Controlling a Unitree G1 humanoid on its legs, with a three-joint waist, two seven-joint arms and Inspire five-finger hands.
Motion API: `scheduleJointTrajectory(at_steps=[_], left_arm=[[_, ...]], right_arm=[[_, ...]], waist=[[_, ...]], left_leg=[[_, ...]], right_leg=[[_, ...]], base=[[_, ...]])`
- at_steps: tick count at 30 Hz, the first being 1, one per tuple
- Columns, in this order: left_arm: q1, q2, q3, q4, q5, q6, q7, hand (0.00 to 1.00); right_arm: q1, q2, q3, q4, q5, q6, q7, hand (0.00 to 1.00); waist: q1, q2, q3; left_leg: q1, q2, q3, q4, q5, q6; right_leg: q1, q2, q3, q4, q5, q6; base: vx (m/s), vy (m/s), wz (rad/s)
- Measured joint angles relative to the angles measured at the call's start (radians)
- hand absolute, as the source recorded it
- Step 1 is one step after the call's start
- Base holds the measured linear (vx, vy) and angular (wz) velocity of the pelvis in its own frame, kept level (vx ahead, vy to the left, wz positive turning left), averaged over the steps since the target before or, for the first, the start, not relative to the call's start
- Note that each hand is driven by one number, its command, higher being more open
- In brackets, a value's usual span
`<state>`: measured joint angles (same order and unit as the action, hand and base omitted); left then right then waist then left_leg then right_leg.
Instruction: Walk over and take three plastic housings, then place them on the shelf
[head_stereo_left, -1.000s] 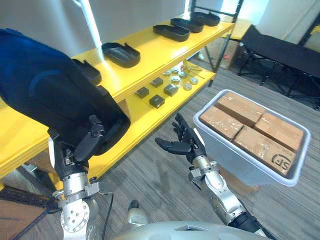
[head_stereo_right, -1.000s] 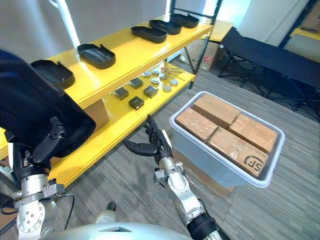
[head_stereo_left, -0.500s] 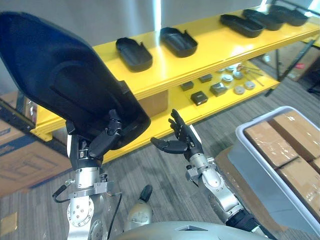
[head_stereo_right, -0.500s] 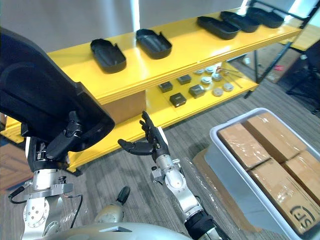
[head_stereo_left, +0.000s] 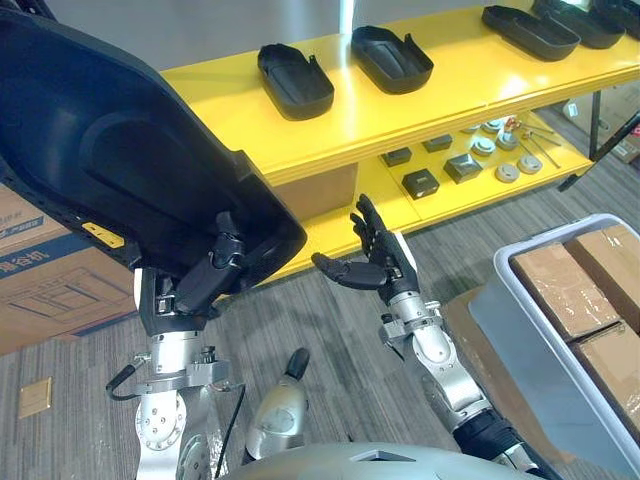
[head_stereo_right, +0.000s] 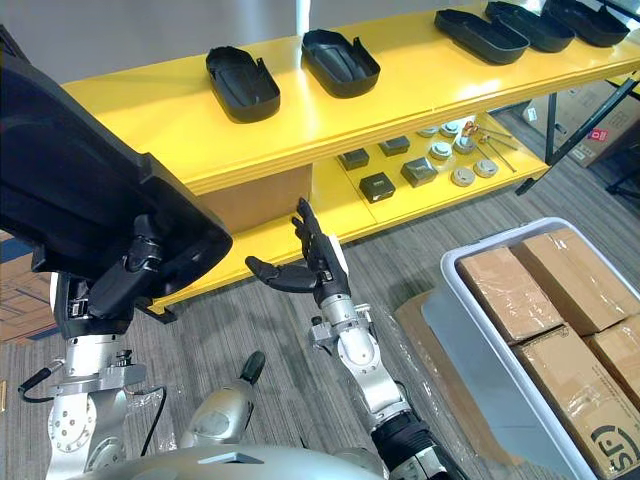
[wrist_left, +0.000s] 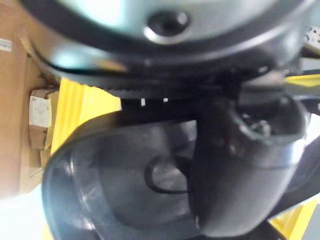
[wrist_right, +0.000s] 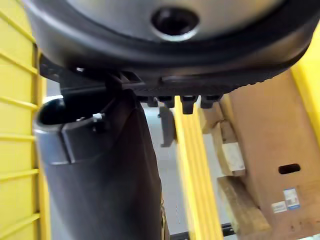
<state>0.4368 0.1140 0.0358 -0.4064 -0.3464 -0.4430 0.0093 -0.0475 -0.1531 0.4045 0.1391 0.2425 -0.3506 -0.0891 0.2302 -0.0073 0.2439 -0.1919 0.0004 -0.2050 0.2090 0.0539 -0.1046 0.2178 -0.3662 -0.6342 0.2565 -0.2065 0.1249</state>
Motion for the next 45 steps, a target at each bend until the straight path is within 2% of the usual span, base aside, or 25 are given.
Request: scheduleJointTrajectory(at_steps=[1, 3, 4, 5, 7, 8, 9, 12, 16, 18, 19, 20, 21, 22, 23, 24, 26, 27, 29, 30, 32, 33, 36, 43, 45], left_arm=[[-0.001, 0.001, 0.022, -0.012, 0.001, 0.000, 0.015, 0.00], [-0.010, 0.002, 0.046, -0.018, 0.015, 0.000, 0.051, 0.00], [-0.012, 0.007, 0.070, -0.024, 0.040, 0.000, 0.083, 0.00], [-0.014, 0.010, 0.085, -0.029, 0.042, 0.000, 0.096, 0.00], [-0.048, 0.020, 0.125, -0.028, 0.038, 0.001, 0.128, 0.00], [-0.068, 0.014, 0.138, -0.027, 0.035, 0.001, 0.152, 0.00], [-0.096, 0.011, 0.143, -0.027, 0.035, 0.000, 0.172, 0.00], [-0.176, 0.001, 0.132, -0.009, 0.039, -0.024, 0.188, 0.00], [-0.265, 0.003, 0.126, 0.074, 0.039, -0.048, 0.185, 0.00], [-0.282, 0.007, 0.118, 0.098, 0.039, -0.048, 0.186, 0.00], [-0.283, 0.011, 0.114, 0.102, 0.040, -0.050, 0.185, 0.00], [-0.271, 0.007, 0.081, 0.102, 0.041, -0.048, 0.184, 0.00], [-0.263, 0.007, 0.063, 0.102, 0.044, -0.049, 0.177, 0.00], [-0.270, 0.017, 0.052, 0.103, 0.046, -0.050, 0.166, 0.00], [-0.267, 0.017, 0.047, 0.101, 0.044, -0.050, 0.164, 0.00], [-0.266, 0.016, 0.037, 0.092, 0.034, -0.050, 0.166, 0.00], [-0.278, 0.019, 0.041, 0.077, 0.033, -0.050, 0.167, 0.00], [-0.286, 0.017, 0.030, 0.078, 0.034, -0.045, 0.167, 0.00], [-0.285, 0.018, -0.002, 0.080, 0.036, -0.032, 0.168, 0.00], [-0.276, 0.014, -0.018, 0.080, 0.035, -0.033, 0.169, 0.00], [-0.270, 0.004, -0.025, 0.083, 0.038, -0.033, 0.171, 0.00], [-0.264, -0.004, -0.019, 0.086, 0.037, -0.030, 0.175, 0.00], [-0.211, -0.005, -0.038, 0.084, 0.039, -0.012, 0.154, 0.00], [-0.179, -0.003, -0.061, 0.084, 0.043, 0.017, 0.117, 0.00], [-0.172, -0.003, -0.068, 0.085, 0.044, 0.017, 0.119, 0.00]], right_arm=[[-0.001, 0.014, 0.001, -0.008, 0.000, -0.016, -0.001, 1.00], [-0.014, 0.013, 0.001, -0.015, -0.004, -0.030, -0.002, 1.00], [-0.035, 0.015, 0.001, -0.015, -0.004, -0.032, -0.002, 1.00], [-0.053, 0.015, 0.000, -0.015, -0.004, -0.032, -0.001, 1.00], [-0.130, 0.010, -0.008, 0.003, -0.004, -0.033, 0.003, 1.00], [-0.191, 0.007, -0.015, 0.033, -0.016, -0.033, 0.011, 1.00], [-0.235, -0.004, -0.030, 0.044, -0.040, -0.037, 0.017, 1.00], [-0.303, -0.034, -0.090, 0.040, -0.030, -0.072, 0.031, 1.00], [-0.301, -0.052, -0.161, 0.020, 0.000, -0.078, 0.017, 1.00], [-0.270, -0.051, -0.179, -0.035, 0.011, -0.078, 0.002, 1.00], [-0.263, -0.051, -0.183, -0.050, 0.011, -0.079, -0.004, 1.00], [-0.230, -0.053, -0.201, -0.086, 0.012, -0.081, -0.012, 1.00], [-0.204, -0.066, -0.213, -0.115, 0.012, -0.082, -0.026, 1.00], [-0.194, -0.070, -0.226, -0.139, 0.011, -0.084, -0.037, 1.00], [-0.196, -0.072, -0.230, -0.149, 0.011, -0.084, -0.039, 1.00], [-0.205, -0.085, -0.241, -0.187, 0.010, -0.085, -0.035, 1.00], [-0.241, -0.103, -0.276, -0.241, 0.008, -0.106, -0.022, 1.00], [-0.253, -0.119, -0.302, -0.262, 0.008, -0.116, -0.022, 1.00], [-0.237, -0.120, -0.347, -0.267, 0.007, -0.114, -0.040, 1.00], [-0.220, -0.115, -0.360, -0.269, 0.006, -0.110, -0.050, 1.00], [-0.186, -0.109, -0.365, -0.277, 0.003, -0.111, -0.046, 1.00], [-0.127, -0.079, -0.366, -0.304, -0.002, -0.113, -0.037, 1.00], [-0.063, -0.067, -0.366, -0.310, 0.001, -0.112, -0.047, 1.00], [0.048, -0.015, -0.352, -0.314, 0.036, -0.110, -0.034, 1.00], [0.072, -0.004, -0.350, -0.313, 0.059, -0.106, -0.027, 1.00]], waist=[[0.009, -0.006, 0.001], [0.010, -0.005, -0.005], [0.005, -0.011, -0.019], [0.000, -0.014, -0.020], [-0.009, -0.009, -0.017], [-0.012, -0.004, -0.015], [-0.012, 0.004, -0.012], [-0.027, 0.038, -0.014], [-0.079, 0.059, -0.015], [-0.100, 0.034, -0.019], [-0.109, 0.025, -0.017], [-0.124, 0.033, -0.018], [-0.124, 0.046, -0.021], [-0.126, 0.043, -0.021], [-0.122, 0.036, -0.027], [-0.114, 0.030, -0.050], [-0.129, 0.027, -0.060], [-0.132, 0.035, -0.063], [-0.149, 0.035, -0.066], [-0.149, 0.039, -0.065], [-0.146, 0.035, -0.068], [-0.153, 0.011, -0.074], [-0.156, 0.029, -0.073], [-0.194, 0.037, -0.078], [-0.203, 0.043, -0.075]], left_leg=[[-0.014, -0.004, 0.048, 0.080, -0.068, 0.032], [-0.012, -0.007, 0.064, 0.108, -0.103, 0.041], [-0.011, -0.004, 0.070, 0.099, -0.112, 0.058], [-0.010, -0.003, 0.072, 0.096, -0.114, 0.063], [0.003, 0.008, 0.057, 0.081, -0.114, 0.090], [0.036, 0.014, 0.055, 0.057, -0.108, 0.100], [0.068, 0.013, 0.054, 0.040, -0.110, 0.105], [0.082, 0.010, 0.008, 0.023, -0.111, 0.113], [0.105, -0.011, -0.124, -0.003, -0.114, 0.108], [0.092, -0.044, -0.194, 0.014, -0.135, 0.079], [0.087, -0.057, -0.192, 0.026, -0.149, 0.065], [0.047, -0.046, -0.138, 0.143, -0.185, 0.085], [0.045, -0.032, -0.092, 0.193, -0.204, 0.072], [0.070, -0.008, -0.102, 0.181, -0.234, 0.019], [0.078, -0.004, -0.122, 0.166, -0.230, 0.011], [0.075, 0.024, -0.125, 0.110, -0.211, -0.001], [0.048, 0.095, -0.002, 0.049, -0.185, 0.043], [0.040, 0.133, 0.113, 0.045, -0.129, 0.059], [0.081, 0.157, 0.210, -0.038, -0.064, 0.016], [0.113, 0.169, 0.214, -0.093, -0.028, 0.016], [0.131, 0.175, 0.212, -0.128, -0.014, 0.002], [0.130, 0.157, 0.208, -0.152, -0.011, -0.016], [0.151, 0.185, 0.255, -0.195, -0.009, -0.025], [0.202, 0.165, 0.307, -0.230, -0.008, -0.026], [0.159, 0.162, 0.296, -0.148, -0.040, -0.014]], right_leg=[[0.018, 0.002, 0.008, -0.008, 0.012, -0.081], [-0.022, -0.022, 0.036, 0.077, 0.090, -0.133], [-0.066, -0.035, 0.067, 0.130, 0.167, -0.125], [-0.086, -0.043, 0.074, 0.163, 0.191, -0.118], [-0.141, -0.023, 0.097, 0.235, 0.105, -0.080], [-0.150, 0.020, 0.103, 0.225, 0.024, -0.076], [-0.154, 0.067, 0.116, 0.189, -0.007, -0.088], [-0.259, 0.156, 0.223, 0.148, -0.009, -0.094], [-0.371, 0.193, 0.444, 0.101, 0.015, -0.064], [-0.349, 0.198, 0.557, -0.016, 0.003, -0.077], [-0.328, 0.196, 0.577, -0.038, 0.019, -0.039], [-0.307, 0.215, 0.576, -0.007, 0.025, -0.030], [-0.284, 0.237, 0.565, 0.026, 0.030, -0.033], [-0.265, 0.253, 0.528, 0.092, 0.041, -0.034], [-0.264, 0.253, 0.513, 0.110, 0.034, -0.044], [-0.252, 0.260, 0.456, 0.088, 0.031, -0.052], [-0.237, 0.263, 0.364, 0.031, 0.049, -0.080], [-0.227, 0.265, 0.323, 0.022, 0.053, -0.087], [-0.201, 0.259, 0.277, 0.042, 0.054, -0.088], [-0.233, 0.253, 0.284, 0.128, 0.053, -0.094], [-0.229, 0.253, 0.296, 0.036, 0.024, -0.098], [-0.213, 0.242, 0.306, -0.061, 0.111, -0.066], [-0.199, 0.265, 0.308, -0.105, 0.127, -0.067], [-0.165, 0.254, 0.340, -0.154, 0.155, -0.046], [-0.166, 0.245, 0.336, -0.149, 0.154, -0.044]], base=[[0.05, 0.142, -0.33], [0.08, 0.186, -0.22], [0.09, 0.220, -0.12], [0.13, 0.222, -0.09], [0.12, 0.109, -0.07], [0.10, 0.053, -0.08], [0.12, 0.073, -0.03], [0.06, 0.025, 0.39], [0.12, -0.124, 1.04], [0.13, -0.269, 1.36], [0.16, -0.362, 1.72], [0.13, -0.294, 1.51], [0.18, -0.358, 1.77], [0.13, -0.279, 1.23], [0.17, -0.317, 1.22], [0.20, -0.291, 1.14], [0.18, -0.228, 1.26], [0.10, -0.141, 1.02], [0.17, -0.093, 1.11], [0.13, -0.027, 0.88], [0.03, -0.028, 0.38], [0.04, -0.042, 0.24], [0.03, -0.051, -0.02], [0.00, 0.030, -0.15], [-0.01, 0.053, 0.14]])
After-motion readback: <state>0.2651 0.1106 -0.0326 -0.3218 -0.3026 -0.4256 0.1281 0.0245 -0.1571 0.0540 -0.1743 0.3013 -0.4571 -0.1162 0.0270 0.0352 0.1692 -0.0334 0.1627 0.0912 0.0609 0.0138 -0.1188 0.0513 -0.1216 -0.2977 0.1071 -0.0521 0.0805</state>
